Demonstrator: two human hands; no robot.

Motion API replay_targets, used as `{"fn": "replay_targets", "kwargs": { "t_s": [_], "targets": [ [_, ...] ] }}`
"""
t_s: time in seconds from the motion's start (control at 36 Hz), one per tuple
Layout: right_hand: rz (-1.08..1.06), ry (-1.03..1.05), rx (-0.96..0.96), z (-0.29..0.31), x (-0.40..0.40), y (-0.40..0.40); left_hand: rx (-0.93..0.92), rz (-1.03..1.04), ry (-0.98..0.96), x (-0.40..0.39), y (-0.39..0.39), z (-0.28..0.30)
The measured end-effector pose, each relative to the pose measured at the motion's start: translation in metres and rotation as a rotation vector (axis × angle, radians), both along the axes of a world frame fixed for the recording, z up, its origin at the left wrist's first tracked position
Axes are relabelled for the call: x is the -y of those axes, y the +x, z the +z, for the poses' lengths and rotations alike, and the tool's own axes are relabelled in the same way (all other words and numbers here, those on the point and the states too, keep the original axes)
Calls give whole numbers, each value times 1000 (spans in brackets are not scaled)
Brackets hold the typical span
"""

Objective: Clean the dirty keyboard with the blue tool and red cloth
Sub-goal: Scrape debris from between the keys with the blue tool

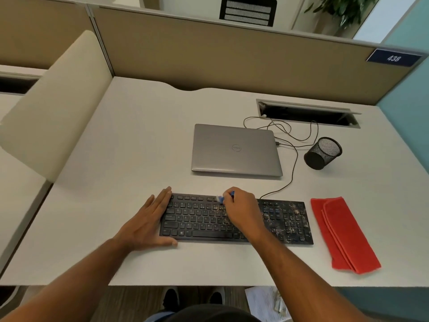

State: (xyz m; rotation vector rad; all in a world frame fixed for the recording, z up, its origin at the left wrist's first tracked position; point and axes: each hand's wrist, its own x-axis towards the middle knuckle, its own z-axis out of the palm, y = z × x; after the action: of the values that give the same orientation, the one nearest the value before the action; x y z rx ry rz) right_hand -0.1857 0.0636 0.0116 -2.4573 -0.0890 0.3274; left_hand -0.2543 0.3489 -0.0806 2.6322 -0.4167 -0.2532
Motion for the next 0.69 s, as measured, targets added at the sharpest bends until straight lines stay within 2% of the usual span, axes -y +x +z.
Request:
{"fn": "replay_targets", "kwargs": {
  "t_s": [0.08, 0.25, 0.44, 0.56, 0.69],
  "targets": [
    [77, -90, 4, 0, -2, -4, 18, 11, 8, 1, -1, -1],
    [-97, 72, 3, 2, 1, 1, 22, 15, 4, 0, -2, -2],
    [-19, -10, -83, 4, 4, 6, 11, 15, 13, 0, -1, -1],
    [-145, 74, -14, 4, 15, 16, 4, 19, 17, 1, -2, -1],
    [-98, 66, -126, -5, 23, 16, 4, 22, 20, 1, -2, -1]
  ]
}}
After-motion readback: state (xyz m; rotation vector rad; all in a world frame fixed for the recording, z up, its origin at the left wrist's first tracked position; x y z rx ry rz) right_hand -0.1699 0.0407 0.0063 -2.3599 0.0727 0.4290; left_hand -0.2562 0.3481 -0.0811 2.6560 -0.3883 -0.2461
